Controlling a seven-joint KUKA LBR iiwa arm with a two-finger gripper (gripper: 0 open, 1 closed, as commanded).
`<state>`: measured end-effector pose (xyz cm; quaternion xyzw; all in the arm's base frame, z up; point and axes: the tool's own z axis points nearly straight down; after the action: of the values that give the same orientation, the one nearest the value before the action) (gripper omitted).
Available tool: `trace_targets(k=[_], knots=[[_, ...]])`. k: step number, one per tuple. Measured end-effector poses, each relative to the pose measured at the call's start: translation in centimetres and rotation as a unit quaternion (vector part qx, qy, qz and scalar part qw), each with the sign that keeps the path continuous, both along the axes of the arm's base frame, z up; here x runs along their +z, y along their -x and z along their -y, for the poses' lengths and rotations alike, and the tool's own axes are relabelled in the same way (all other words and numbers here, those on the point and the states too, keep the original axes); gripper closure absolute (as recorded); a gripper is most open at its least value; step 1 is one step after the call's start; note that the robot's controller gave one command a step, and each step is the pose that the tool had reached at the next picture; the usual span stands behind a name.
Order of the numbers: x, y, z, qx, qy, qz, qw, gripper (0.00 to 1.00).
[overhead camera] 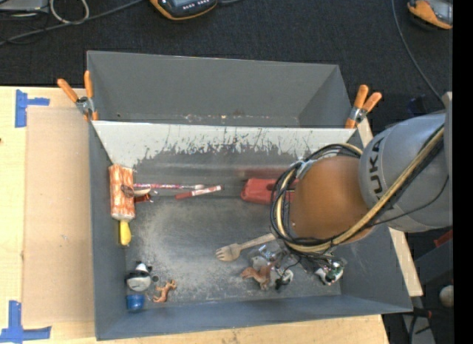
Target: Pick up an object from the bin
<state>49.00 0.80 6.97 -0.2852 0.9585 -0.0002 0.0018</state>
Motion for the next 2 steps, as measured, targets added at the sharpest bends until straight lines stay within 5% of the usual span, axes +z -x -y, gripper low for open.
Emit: trace_targets(k=[1, 2], knots=[[2.6, 0.4, -0.1, -0.001, 0.000, -0.0057, 1.0000, 1.00], [6.3, 0.1, -0.1, -0.001, -0.001, -0.0010, 1.0000, 1.00]])
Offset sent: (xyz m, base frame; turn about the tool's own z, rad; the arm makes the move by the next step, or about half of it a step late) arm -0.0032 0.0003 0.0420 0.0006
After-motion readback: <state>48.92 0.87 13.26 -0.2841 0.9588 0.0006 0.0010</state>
